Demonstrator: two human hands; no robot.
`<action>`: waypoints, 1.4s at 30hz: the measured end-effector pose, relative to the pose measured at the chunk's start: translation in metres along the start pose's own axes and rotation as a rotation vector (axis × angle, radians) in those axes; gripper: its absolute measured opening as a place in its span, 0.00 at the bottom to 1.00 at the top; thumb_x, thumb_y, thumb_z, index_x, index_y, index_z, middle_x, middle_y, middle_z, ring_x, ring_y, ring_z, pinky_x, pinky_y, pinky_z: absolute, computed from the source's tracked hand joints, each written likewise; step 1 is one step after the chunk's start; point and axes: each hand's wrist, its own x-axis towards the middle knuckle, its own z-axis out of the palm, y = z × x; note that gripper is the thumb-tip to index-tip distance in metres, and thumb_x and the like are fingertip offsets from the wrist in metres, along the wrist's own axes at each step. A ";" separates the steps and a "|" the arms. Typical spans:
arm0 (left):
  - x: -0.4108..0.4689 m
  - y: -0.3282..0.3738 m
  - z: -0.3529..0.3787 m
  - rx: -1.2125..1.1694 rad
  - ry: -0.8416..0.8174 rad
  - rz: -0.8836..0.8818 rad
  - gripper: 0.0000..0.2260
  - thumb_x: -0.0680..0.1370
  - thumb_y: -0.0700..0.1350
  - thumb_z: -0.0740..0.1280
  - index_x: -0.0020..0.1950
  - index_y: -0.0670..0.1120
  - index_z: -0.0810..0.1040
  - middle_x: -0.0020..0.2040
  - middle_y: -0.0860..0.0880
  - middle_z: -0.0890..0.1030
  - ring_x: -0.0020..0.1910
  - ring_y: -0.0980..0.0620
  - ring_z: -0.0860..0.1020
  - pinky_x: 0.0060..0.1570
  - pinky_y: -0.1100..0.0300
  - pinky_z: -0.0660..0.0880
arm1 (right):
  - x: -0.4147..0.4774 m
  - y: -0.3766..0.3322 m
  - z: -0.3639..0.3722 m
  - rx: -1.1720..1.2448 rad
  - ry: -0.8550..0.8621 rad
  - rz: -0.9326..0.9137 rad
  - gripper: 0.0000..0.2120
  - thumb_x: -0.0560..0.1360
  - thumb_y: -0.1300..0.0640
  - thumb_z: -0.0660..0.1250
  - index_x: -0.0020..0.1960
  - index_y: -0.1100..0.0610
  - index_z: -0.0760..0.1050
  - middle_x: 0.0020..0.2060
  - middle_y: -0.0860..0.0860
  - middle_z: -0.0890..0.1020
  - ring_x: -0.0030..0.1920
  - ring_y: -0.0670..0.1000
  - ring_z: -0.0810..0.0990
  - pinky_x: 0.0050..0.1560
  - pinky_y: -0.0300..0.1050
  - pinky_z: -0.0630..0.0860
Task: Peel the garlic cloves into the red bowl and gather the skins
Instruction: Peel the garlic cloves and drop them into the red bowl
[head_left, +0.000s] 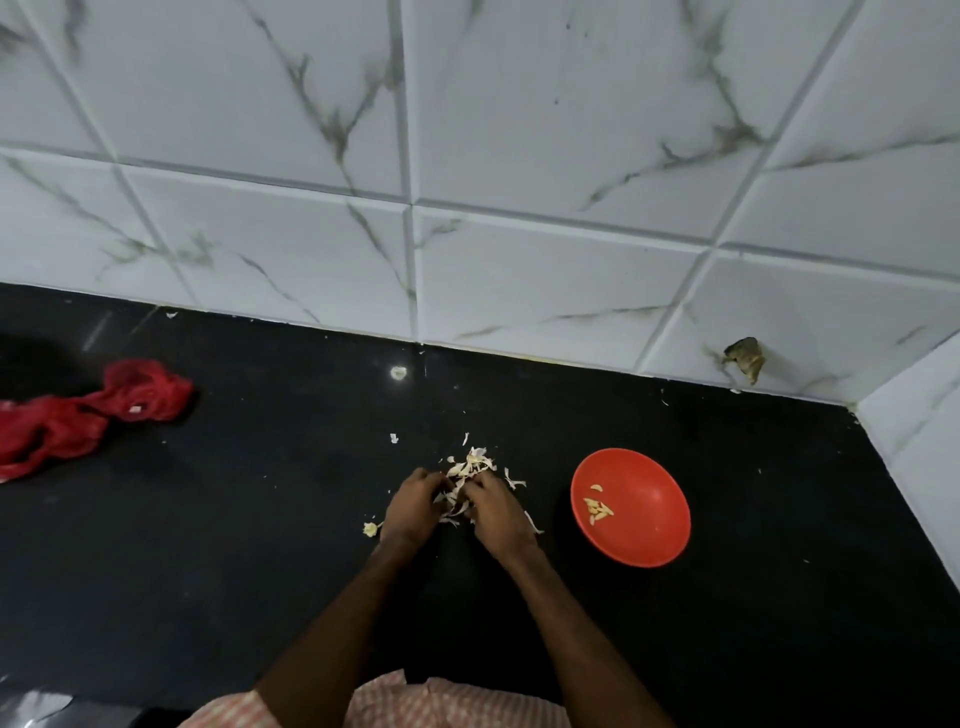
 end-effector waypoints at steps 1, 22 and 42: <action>0.001 0.000 0.000 0.009 -0.004 0.001 0.10 0.77 0.44 0.70 0.59 0.49 0.80 0.56 0.50 0.76 0.55 0.51 0.77 0.54 0.59 0.73 | 0.002 0.000 0.000 0.010 0.016 0.035 0.14 0.75 0.67 0.66 0.58 0.56 0.76 0.58 0.52 0.75 0.58 0.53 0.76 0.59 0.47 0.74; 0.013 0.028 -0.013 -0.848 -0.006 -0.160 0.04 0.78 0.36 0.70 0.45 0.43 0.81 0.35 0.50 0.83 0.31 0.58 0.78 0.30 0.68 0.74 | 0.006 -0.007 -0.016 0.879 0.313 0.422 0.11 0.78 0.68 0.66 0.48 0.53 0.82 0.43 0.48 0.85 0.45 0.46 0.84 0.47 0.40 0.81; 0.023 0.030 -0.015 -0.557 -0.058 -0.025 0.12 0.83 0.43 0.62 0.41 0.47 0.77 0.35 0.50 0.81 0.34 0.55 0.78 0.39 0.57 0.74 | 0.018 -0.019 -0.034 0.537 0.348 0.300 0.05 0.78 0.62 0.67 0.49 0.56 0.81 0.44 0.47 0.83 0.45 0.43 0.81 0.47 0.40 0.79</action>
